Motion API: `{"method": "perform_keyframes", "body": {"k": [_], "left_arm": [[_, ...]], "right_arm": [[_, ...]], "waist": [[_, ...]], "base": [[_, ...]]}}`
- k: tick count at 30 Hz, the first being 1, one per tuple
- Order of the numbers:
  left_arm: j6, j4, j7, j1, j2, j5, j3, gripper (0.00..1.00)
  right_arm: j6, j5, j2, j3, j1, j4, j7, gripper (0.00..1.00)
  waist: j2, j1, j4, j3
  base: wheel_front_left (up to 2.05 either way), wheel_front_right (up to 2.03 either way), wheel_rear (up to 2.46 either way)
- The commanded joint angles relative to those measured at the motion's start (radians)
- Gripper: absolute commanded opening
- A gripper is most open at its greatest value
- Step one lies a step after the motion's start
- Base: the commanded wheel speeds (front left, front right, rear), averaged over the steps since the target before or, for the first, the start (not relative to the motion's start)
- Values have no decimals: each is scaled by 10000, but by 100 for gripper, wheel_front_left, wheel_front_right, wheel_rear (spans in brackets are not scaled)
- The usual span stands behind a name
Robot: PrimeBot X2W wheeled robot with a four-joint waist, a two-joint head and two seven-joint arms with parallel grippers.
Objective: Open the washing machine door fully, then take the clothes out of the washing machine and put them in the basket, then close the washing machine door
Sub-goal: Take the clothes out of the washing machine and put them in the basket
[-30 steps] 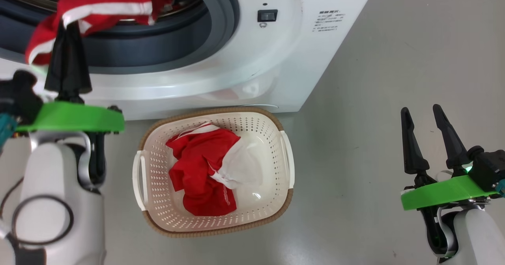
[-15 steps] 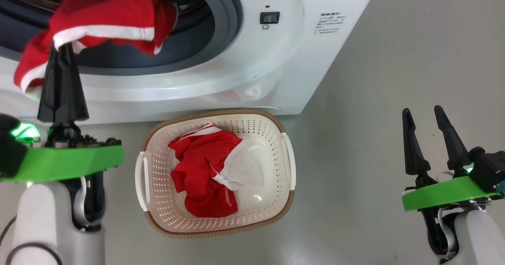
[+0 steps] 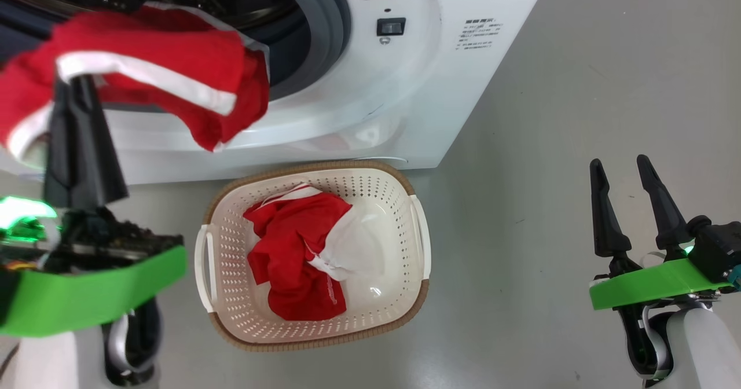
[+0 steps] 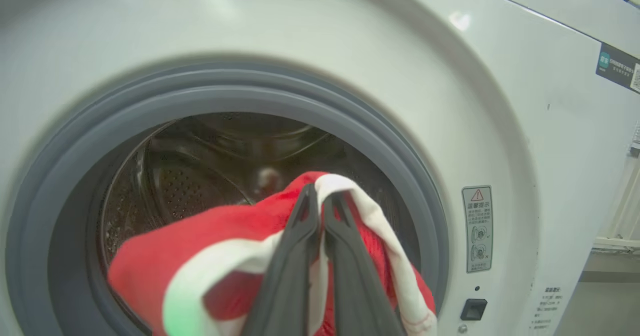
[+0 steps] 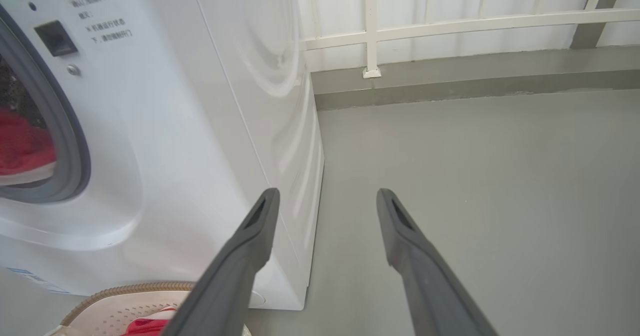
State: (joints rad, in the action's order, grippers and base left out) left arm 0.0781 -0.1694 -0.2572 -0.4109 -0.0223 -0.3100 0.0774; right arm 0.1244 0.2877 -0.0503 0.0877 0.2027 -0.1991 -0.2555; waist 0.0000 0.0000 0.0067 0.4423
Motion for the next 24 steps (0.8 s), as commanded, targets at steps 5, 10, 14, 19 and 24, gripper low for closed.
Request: {"method": "perform_keyframes", "body": {"k": [5,10,14,19,24], "left_arm": [[-121,-81,-45,481,-280,-17,-74,0],[-43,713,-45,734,-279,-48,-483,0],[14,1603,-45,894,-279,-176,-746,0],[118,2585,-45,866,-279,-196,-907,0],[257,3780,-45,646,-279,-53,-1050,0]], "right_arm": [[63,-78,0,-235,-229,212,-63,100],[63,-44,0,-283,-205,198,-63,100],[63,3,1,-339,-192,210,-63,100],[63,49,1,-370,-134,235,-63,100],[63,99,1,-395,-3,267,-63,100]], "waist": [[0,0,-55,7],[0,0,-111,61],[0,0,-173,144],[0,0,-231,327],[0,0,-310,627]], "base": [[0,0,0],[0,0,0],[0,0,0],[0,0,0],[0,0,0]]}}
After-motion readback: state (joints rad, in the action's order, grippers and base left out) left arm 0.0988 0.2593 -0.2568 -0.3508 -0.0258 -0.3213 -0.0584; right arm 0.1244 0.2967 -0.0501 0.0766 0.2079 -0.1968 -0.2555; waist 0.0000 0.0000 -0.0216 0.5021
